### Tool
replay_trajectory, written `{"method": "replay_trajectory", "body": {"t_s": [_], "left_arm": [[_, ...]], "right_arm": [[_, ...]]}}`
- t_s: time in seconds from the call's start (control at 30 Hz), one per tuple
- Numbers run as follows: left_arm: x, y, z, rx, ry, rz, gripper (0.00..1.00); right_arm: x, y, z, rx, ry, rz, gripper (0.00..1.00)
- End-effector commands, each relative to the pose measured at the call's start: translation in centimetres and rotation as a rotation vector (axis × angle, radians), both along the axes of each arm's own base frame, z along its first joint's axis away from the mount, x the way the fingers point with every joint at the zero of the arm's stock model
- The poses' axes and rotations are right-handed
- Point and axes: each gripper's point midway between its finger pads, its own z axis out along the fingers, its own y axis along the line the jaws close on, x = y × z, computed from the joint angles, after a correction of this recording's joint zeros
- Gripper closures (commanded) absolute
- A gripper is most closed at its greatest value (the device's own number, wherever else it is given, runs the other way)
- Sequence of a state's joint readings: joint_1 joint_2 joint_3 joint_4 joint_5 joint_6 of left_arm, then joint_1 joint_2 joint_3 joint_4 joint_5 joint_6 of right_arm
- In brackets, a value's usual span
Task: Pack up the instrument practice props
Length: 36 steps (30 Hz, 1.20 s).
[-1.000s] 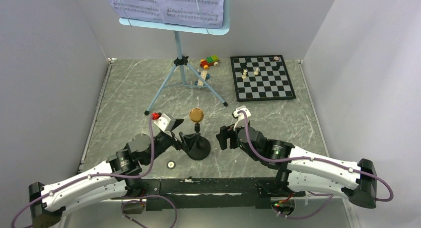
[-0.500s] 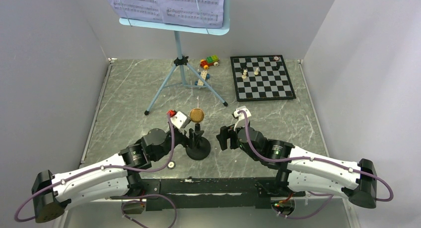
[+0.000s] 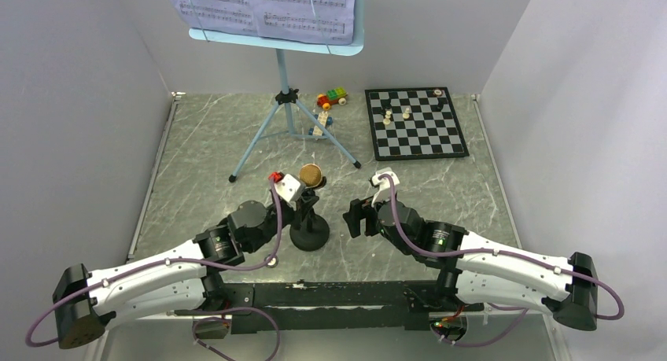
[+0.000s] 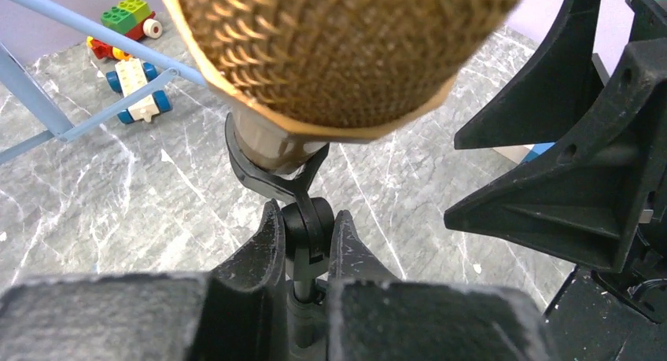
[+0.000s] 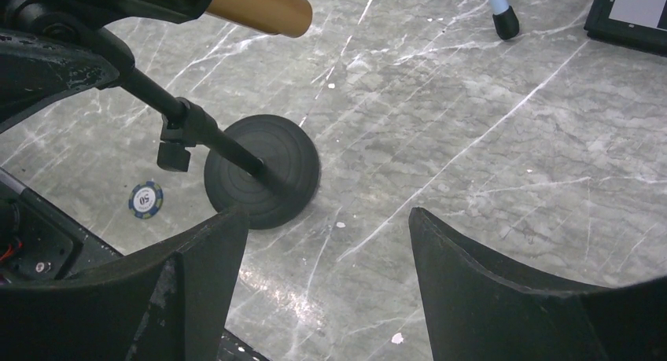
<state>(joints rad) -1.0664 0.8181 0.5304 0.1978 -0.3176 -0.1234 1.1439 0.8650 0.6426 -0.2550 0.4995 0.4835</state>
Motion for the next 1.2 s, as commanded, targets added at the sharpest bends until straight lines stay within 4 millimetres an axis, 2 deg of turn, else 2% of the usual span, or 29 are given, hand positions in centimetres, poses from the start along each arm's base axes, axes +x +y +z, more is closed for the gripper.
{"method": "replay_trajectory", "body": {"t_s": [0.0,0.47,0.8,0.97,1.03,1.17], "left_arm": [[0.0,0.6,-0.5,-0.002,-0.009,0.020,1.00],[-2.0,2.6,-7.2,0.000,0.076,-0.004,1.00],[-2.5,1.4,-10.9,0.055,0.142,-0.050,1.00],[-3.0,1.5,-12.9,0.055,0.188,-0.052,1.00],[-3.2,1.7,-13.3,0.045,0.198,-0.056,1.00],[-3.3,1.7,-12.9,0.034,0.189,-0.059,1.00]], "right_arm": [[0.1,-0.1,0.8,0.030,-0.010,-0.009,0.21],[-0.4,2.3,0.3,0.087,-0.024,0.093,0.24],[-0.4,3.1,0.4,0.081,-0.052,0.130,0.24],[-0.4,3.1,1.5,0.098,-0.108,0.160,0.24],[-0.3,3.3,2.6,0.109,-0.164,0.180,0.24],[0.4,4.1,5.7,0.125,-0.306,0.208,0.24]]}}
